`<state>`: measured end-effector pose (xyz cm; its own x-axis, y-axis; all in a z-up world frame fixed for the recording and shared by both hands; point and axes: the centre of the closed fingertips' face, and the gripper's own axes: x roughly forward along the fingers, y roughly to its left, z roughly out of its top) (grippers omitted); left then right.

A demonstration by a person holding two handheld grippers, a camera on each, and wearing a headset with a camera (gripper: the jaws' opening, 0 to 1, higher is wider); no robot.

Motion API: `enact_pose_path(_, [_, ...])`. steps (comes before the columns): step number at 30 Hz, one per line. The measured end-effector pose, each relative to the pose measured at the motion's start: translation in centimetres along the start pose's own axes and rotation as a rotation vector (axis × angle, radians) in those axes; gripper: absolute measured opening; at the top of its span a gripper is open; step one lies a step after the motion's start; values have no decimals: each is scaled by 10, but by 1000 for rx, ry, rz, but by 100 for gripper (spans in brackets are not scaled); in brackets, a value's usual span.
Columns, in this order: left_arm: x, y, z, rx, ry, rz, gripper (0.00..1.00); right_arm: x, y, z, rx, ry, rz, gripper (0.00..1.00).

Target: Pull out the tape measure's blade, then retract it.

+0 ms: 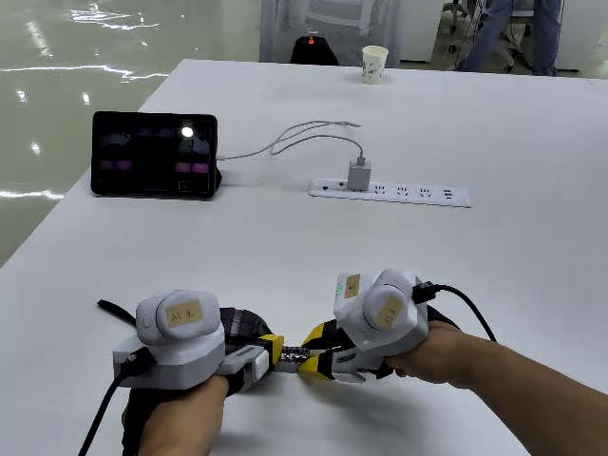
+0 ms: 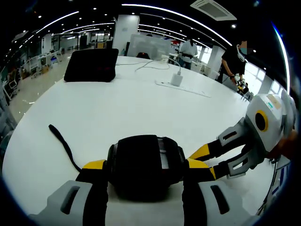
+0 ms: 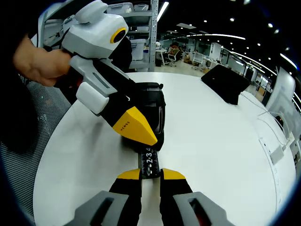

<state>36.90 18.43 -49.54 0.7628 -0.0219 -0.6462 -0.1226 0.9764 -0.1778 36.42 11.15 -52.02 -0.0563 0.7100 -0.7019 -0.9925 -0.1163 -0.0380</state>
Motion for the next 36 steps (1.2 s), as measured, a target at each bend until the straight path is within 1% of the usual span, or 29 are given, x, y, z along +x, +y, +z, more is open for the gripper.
enact_pose_path(10, [0,1,0,-8,1,-3,59,10,1,10,-6,-13,3,11])
enact_pose_path(18, [0,1,1,-13,1,-4,59,16,1,16,-10,-17,6,11])
enact_pose_path(26, [0,0,0,-16,2,-8,60,16,1,17,-6,-20,4,11])
enact_pose_path(30, [0,0,1,-8,-7,-8,61,17,1,17,-1,-22,3,11])
enact_pose_path(36, [0,0,0,-1,2,-15,61,17,2,17,-4,-18,8,12])
